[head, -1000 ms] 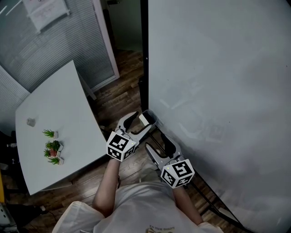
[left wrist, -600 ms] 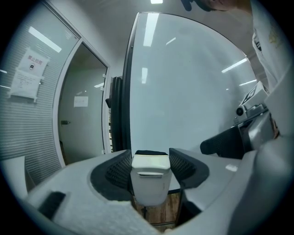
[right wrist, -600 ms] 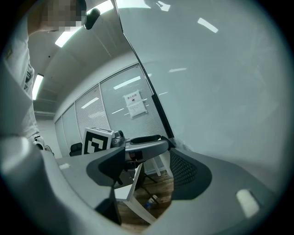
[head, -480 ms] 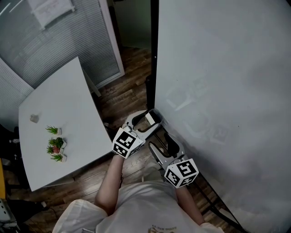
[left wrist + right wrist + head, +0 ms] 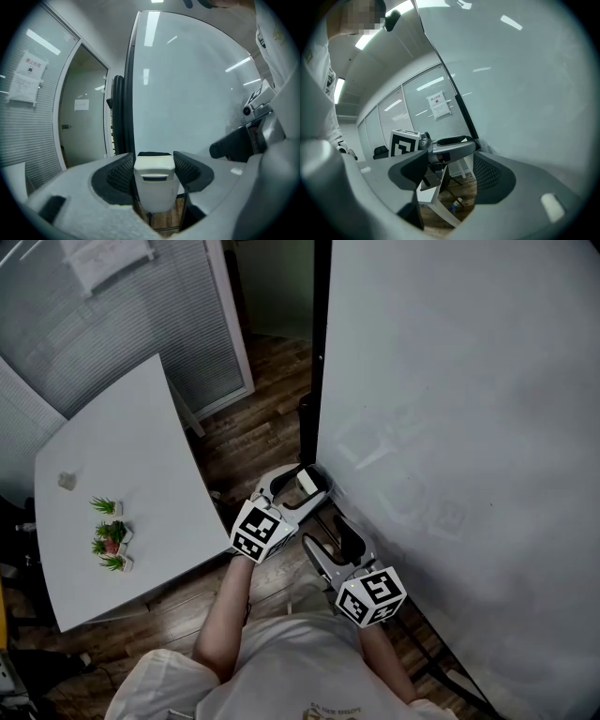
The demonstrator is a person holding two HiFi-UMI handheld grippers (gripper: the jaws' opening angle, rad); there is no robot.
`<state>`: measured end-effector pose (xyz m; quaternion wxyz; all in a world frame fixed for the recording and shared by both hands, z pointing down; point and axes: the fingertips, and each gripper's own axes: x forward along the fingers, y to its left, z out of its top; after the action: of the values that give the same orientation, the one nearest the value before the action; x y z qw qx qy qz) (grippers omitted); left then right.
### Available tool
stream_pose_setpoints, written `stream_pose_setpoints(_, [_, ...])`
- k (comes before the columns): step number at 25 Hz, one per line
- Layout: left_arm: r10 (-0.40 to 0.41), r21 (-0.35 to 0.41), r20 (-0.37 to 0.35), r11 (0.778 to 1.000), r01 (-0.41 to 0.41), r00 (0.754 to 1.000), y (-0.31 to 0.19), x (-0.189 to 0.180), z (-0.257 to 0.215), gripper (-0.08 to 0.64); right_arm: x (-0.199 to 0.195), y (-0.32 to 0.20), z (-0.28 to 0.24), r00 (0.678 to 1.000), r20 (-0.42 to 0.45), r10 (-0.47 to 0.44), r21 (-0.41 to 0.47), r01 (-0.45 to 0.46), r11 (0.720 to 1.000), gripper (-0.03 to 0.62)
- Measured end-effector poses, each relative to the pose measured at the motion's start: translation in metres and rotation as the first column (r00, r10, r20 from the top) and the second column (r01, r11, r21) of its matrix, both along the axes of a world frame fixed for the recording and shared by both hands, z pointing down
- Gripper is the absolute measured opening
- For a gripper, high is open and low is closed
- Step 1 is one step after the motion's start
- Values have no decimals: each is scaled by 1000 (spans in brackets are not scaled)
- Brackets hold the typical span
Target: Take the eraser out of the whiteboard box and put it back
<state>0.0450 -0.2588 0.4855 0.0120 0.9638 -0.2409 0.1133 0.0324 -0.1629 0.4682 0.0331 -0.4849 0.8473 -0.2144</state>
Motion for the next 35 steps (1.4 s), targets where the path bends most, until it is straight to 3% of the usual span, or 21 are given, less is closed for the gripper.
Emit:
stream_pose_setpoints(11, [-6, 19, -21, 1000, 7, 1000, -2, 7, -2, 262, 7, -1, 0, 1000, 0, 12, -6, -12, 1000, 299])
stream_pose_setpoints(35, [-73, -20, -30, 997, 72, 997, -2, -2, -2, 258, 4, 2, -4, 1000, -12, -6, 8, 6, 1000, 293])
